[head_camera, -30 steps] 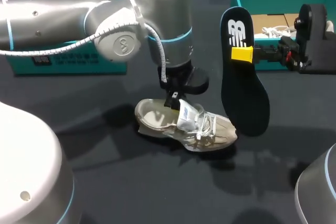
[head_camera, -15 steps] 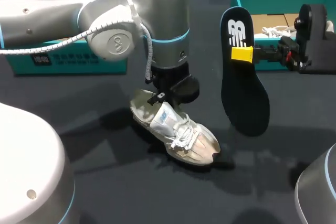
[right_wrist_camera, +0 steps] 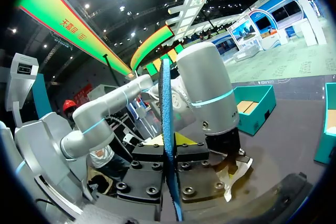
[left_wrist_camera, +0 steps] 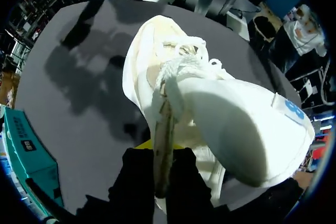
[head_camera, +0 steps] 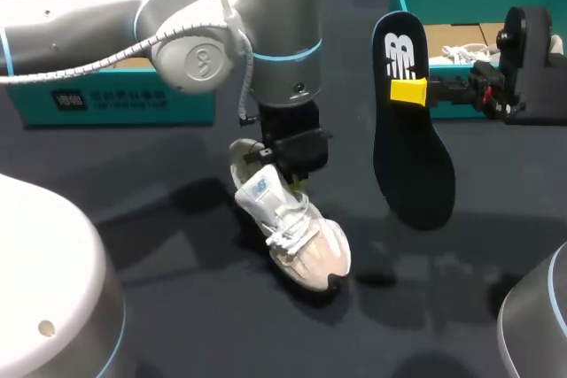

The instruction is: Take the shoe out of the shoebox, open the shoe tongue, remove and reinsert the insole, then place the shoe into the shoebox

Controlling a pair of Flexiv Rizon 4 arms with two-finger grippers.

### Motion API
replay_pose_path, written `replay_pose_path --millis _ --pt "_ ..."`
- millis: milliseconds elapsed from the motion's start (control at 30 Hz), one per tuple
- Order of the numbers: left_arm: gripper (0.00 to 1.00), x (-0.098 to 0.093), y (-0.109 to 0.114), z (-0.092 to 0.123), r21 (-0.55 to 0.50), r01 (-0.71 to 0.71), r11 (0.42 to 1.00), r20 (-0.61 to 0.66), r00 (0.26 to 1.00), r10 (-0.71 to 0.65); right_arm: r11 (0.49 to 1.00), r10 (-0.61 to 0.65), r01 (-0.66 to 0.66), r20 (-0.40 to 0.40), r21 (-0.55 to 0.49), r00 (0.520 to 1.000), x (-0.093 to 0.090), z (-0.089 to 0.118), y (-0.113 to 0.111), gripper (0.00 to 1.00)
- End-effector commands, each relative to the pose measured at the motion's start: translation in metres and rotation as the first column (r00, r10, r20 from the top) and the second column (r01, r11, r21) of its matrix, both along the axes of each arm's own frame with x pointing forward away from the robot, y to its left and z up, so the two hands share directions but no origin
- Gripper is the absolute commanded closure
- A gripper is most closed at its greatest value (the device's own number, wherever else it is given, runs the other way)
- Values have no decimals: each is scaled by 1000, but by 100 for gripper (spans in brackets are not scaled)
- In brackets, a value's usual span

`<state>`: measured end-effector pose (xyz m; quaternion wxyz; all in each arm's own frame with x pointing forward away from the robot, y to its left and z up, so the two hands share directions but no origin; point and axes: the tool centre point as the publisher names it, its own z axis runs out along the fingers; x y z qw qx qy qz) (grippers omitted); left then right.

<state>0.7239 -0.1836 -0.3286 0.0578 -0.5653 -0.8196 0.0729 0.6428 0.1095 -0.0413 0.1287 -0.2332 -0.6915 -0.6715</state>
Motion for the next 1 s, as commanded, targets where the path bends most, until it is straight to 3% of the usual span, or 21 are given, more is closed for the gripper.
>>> replay_pose_path --millis 33,200,500,667,1000 --pt "100 -6 7 3 -29 67 997 9 998 -66 1000 0 0 0 0 1000 0 -1 1 100" --pt "100 -15 9 8 -7 111 994 7 994 -111 1000 0 0 0 0 1000 0 -1 1 100" --pt "100 -15 9 8 -7 111 994 7 994 -111 1000 0 0 0 0 1000 0 -1 1 100" --pt "100 -19 6 0 -35 165 986 -40 985 -167 1000 0 0 0 0 1000 0 -1 1 100" --pt "100 -27 4 -18 -9 280 960 -1 960 -280 1000 0 0 0 0 1000 0 -1 1 100"
